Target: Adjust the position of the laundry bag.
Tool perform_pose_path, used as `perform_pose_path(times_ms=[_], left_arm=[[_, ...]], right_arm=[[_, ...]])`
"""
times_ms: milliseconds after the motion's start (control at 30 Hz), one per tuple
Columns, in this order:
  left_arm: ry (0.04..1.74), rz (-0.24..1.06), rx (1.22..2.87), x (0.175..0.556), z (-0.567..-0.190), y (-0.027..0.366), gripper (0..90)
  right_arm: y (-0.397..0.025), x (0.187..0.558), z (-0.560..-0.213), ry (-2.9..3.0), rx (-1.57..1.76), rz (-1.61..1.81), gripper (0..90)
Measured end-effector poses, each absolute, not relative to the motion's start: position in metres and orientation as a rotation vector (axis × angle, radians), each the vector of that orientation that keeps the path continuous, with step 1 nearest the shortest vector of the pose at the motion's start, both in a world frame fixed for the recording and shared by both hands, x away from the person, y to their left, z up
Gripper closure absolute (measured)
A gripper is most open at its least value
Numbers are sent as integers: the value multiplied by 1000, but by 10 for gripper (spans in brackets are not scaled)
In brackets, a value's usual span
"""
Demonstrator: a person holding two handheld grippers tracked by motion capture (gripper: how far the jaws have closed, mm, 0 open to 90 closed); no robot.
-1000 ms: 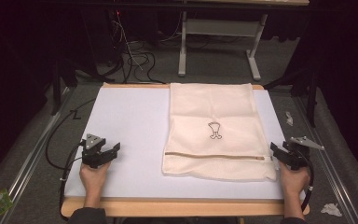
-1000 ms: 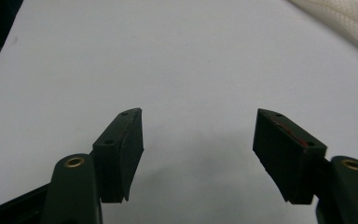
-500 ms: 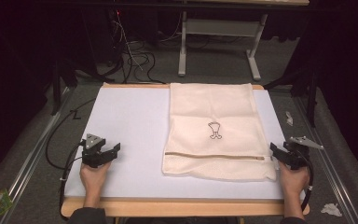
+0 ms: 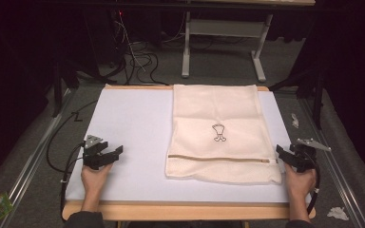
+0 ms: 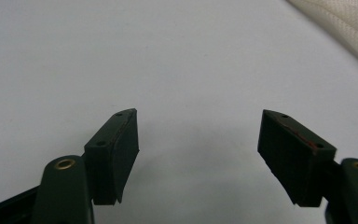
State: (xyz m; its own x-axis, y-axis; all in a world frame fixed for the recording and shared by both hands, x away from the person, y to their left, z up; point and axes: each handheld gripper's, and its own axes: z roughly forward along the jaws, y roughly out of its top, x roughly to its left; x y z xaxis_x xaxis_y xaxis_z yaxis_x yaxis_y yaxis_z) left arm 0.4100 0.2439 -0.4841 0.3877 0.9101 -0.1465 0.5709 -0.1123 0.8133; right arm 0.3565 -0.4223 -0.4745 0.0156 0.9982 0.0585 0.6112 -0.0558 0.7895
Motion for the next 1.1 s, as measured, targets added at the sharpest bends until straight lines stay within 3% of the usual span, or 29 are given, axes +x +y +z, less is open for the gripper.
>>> perform_pose_path(times_ms=[267,400,633,1100], left_arm=[[1270,487,1790,408,-482,241,299],[1245,479,1837,408,-478,235,314],[1184,447,1884,407,-470,213,319],[1067,345,1964,409,-456,156,322]], right_arm=[[-427,356,-474,1636,1744,916,445],[-427,352,-472,1647,1729,964,417],[-428,346,-470,1668,1737,1016,412],[-409,341,-456,1790,1659,1038,488]])
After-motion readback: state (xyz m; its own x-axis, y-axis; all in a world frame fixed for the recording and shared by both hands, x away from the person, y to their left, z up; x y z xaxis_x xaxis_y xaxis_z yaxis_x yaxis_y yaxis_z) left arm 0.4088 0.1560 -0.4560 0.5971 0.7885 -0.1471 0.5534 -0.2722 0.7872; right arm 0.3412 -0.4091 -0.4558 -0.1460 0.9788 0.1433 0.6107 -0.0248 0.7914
